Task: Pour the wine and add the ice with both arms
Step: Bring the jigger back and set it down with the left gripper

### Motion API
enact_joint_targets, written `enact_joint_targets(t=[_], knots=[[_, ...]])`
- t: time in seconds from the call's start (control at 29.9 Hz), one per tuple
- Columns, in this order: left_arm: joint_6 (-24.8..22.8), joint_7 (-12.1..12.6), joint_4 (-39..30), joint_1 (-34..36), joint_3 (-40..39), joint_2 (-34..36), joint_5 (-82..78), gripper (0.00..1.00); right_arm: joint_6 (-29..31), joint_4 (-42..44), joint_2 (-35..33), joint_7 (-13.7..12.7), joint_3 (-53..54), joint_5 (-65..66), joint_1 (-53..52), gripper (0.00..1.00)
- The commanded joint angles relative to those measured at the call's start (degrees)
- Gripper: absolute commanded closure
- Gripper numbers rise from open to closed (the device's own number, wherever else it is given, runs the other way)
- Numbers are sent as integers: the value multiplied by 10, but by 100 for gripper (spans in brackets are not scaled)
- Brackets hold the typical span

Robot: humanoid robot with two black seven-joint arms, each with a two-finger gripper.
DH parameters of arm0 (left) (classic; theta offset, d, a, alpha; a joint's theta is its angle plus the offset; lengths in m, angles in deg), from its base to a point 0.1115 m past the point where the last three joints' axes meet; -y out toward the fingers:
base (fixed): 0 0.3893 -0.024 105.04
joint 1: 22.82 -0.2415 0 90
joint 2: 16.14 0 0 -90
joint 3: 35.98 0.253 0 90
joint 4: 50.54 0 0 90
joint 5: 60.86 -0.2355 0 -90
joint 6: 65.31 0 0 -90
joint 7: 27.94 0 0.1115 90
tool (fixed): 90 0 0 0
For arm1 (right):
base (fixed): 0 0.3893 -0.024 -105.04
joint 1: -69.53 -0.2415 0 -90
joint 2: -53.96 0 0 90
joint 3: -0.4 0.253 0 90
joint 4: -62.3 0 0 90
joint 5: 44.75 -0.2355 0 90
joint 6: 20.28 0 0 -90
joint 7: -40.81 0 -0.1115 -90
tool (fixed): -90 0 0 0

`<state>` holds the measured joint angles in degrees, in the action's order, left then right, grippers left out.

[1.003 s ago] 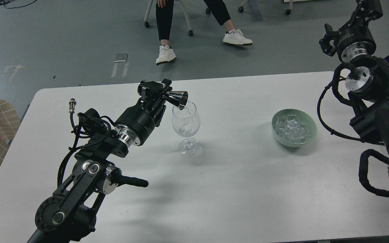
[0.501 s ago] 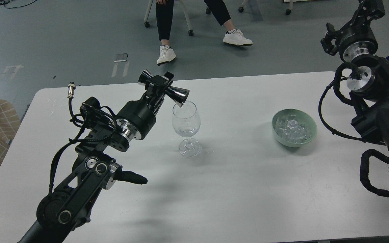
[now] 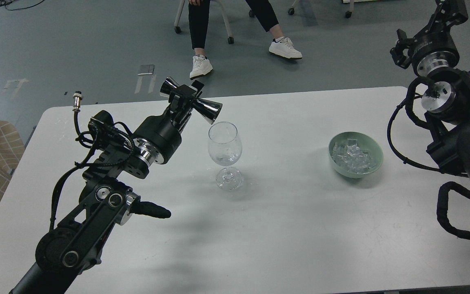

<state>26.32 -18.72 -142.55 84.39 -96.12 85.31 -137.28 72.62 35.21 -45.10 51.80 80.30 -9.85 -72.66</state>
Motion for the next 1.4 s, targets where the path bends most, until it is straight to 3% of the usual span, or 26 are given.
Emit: enact_joint_targets(t=[0.0, 0.17, 0.43, 0.67, 0.77, 0.9, 1.24, 1.37], knots=[[2, -3, -5, -7, -9, 0, 43, 100, 0, 0, -1, 0, 0, 0, 1, 0], [0, -20, -18, -17, -60, -1, 158, 100, 0, 0, -1, 0, -1, 0, 3, 0], [-7, -40, -19, -38, -168, -2, 468, 100, 0, 0, -3, 0, -1, 0, 9, 0], [-15, -40, -7, -74, -258, -2, 666, 100, -1, 0, -3, 0, -1, 0, 11, 0], [-35, -38, 34, -99, -300, -3, 733, 100, -2, 0, -3, 0, -2, 1, 11, 0], [-122, -39, 141, -118, -330, -33, 796, 100, -17, 2, -3, 1, -1, 1, 16, 0], [-139, -41, 231, -77, -329, -74, 820, 100, -35, -2, -14, 0, -1, 1, 28, 0], [-156, -42, 323, -48, -327, -92, 818, 94, -44, -11, -30, -1, -2, 1, 33, 0]])
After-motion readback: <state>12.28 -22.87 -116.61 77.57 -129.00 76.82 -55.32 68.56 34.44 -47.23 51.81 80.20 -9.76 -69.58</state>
